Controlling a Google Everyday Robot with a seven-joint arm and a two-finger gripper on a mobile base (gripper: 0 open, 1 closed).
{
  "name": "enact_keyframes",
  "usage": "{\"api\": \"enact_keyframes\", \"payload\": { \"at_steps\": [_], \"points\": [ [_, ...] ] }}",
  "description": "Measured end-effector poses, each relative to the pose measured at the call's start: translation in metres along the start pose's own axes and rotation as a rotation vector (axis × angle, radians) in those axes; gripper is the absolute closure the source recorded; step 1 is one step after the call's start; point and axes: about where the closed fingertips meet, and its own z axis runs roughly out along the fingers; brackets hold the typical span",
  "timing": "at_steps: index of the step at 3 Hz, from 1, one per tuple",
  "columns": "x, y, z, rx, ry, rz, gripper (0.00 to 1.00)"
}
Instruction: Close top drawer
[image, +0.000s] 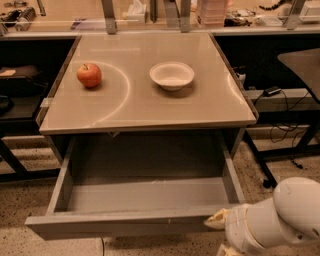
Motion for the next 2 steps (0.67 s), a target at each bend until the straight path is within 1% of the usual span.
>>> {"api": "enact_keyframes", "payload": {
  "at_steps": [1,2],
  "points": [
    [-0.034,-0.038,-0.003,0.033,-0.049,-0.106,1.0],
    [-0.065,-0.078,-0.002,0.064,-0.078,-0.207,1.0]
  ]
}}
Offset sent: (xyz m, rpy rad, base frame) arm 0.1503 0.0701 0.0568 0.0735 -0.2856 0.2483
